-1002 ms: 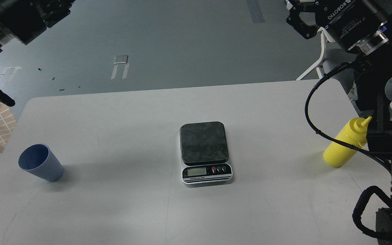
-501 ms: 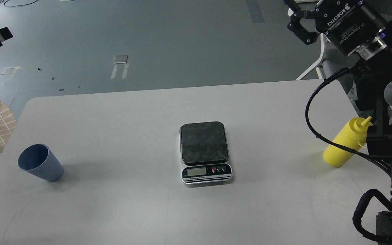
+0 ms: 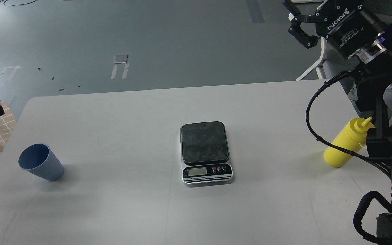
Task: Pour seasoning into cup on scale with both arms
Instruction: 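Move the left gripper down to the blue cup and grasp it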
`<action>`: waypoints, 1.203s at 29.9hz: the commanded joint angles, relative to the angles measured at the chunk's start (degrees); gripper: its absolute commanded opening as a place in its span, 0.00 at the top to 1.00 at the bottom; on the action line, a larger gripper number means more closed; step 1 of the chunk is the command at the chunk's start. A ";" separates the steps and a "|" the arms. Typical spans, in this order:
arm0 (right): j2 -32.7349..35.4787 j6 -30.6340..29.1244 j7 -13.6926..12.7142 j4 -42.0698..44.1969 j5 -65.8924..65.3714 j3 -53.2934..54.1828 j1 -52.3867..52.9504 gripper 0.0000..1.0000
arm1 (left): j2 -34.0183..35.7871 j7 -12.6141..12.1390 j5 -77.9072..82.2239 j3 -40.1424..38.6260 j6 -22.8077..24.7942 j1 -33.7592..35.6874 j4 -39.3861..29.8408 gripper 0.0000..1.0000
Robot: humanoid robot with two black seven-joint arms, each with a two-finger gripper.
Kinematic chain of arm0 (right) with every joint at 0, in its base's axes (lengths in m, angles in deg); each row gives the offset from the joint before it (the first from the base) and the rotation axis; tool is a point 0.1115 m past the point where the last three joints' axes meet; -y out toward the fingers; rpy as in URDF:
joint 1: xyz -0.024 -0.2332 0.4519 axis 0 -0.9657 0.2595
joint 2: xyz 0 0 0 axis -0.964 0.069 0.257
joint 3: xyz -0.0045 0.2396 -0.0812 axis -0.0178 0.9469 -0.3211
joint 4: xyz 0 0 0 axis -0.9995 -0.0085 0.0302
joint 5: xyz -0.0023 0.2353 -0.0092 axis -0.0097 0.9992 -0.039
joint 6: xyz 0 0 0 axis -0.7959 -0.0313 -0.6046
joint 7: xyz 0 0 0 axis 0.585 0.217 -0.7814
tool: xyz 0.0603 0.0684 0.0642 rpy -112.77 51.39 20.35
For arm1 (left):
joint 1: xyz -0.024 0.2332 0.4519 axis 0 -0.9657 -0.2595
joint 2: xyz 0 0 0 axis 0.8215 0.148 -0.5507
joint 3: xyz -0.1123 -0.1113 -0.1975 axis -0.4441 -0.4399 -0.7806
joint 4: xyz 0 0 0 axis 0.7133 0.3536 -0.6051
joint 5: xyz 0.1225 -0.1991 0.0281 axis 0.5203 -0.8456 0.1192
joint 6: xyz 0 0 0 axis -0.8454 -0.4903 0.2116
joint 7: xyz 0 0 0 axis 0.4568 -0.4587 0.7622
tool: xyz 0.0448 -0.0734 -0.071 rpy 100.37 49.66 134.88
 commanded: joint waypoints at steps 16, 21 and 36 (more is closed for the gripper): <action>0.25 0.00 0.00 -0.38 0.00 0.01 -0.71 0.01 | -13.56 0.00 -4.39 5.48 -0.48 -6.47 11.78 0.02; 0.16 0.00 0.00 -0.29 0.00 0.01 -0.89 0.01 | -15.06 0.00 -4.65 5.39 -0.48 -7.18 13.46 0.02; 0.25 0.00 0.00 -0.29 -0.09 -0.08 -1.06 0.01 | -17.08 0.00 -4.74 5.39 0.05 -7.53 14.34 0.03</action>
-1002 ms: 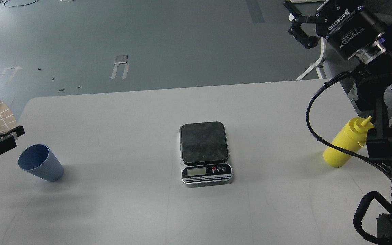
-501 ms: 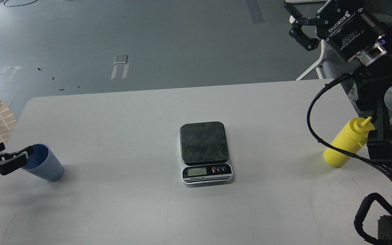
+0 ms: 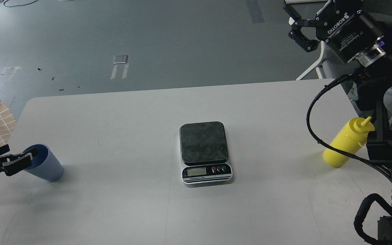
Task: Pour seasoning into cup on scale with both arms
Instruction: 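Move the left gripper down to the blue cup and grasp it, then lift the blue cup with the left gripper and carry it over the scale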
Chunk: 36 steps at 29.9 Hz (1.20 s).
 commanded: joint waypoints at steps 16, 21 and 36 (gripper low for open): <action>0.34 0.00 0.00 -0.78 0.09 0.11 -1.32 0.01 | -1.95 -0.01 0.00 0.05 -0.25 -0.27 0.08 0.40; 0.34 0.00 0.00 -0.87 0.09 0.11 -2.02 0.01 | -2.04 -0.01 0.00 0.05 -0.42 -0.27 0.08 0.46; 0.34 0.00 0.00 -0.87 0.09 -0.24 -2.11 0.01 | -2.48 -0.01 0.88 0.31 -1.65 -1.68 0.16 0.87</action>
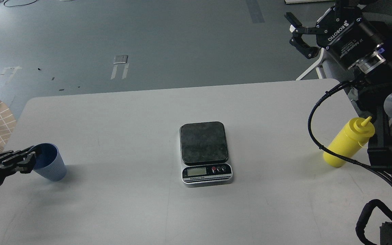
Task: Pour seasoning into cup on scale with both arms
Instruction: 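Lift the blue cup with the left gripper and carry it over the scale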
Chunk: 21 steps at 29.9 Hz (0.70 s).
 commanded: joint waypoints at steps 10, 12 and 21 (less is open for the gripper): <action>-0.09 0.00 0.04 -0.44 -0.01 -0.10 -0.17 0.01 | -0.03 0.00 0.16 0.01 0.08 -1.09 0.00 0.99; -0.09 0.00 0.04 -0.53 -0.01 -0.10 -0.79 0.01 | -0.03 0.00 0.16 0.01 0.16 -1.00 0.00 1.00; 0.00 0.00 0.04 -1.32 -0.01 -0.10 -2.11 0.01 | -0.30 0.00 6.83 -0.17 2.01 6.47 0.00 1.00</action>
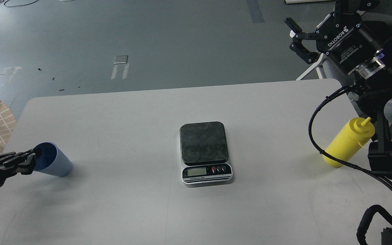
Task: Pour seasoning into cup on scale with both arms
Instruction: 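Lift the blue cup with the left gripper and carry it over the scale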
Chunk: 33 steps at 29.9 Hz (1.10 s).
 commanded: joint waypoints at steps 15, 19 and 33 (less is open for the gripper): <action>0.00 0.00 0.08 -1.38 0.00 0.71 -3.29 0.01 | -11.12 0.01 13.62 -0.14 20.18 27.63 -7.36 1.00; 0.00 0.00 0.08 -1.65 0.00 0.97 -3.56 0.01 | -16.13 0.01 15.64 -0.14 24.23 31.60 -7.81 1.00; 0.18 0.00 0.08 -2.61 0.08 2.29 -4.18 0.01 | -28.88 0.01 16.43 -0.06 28.28 33.71 -6.94 1.00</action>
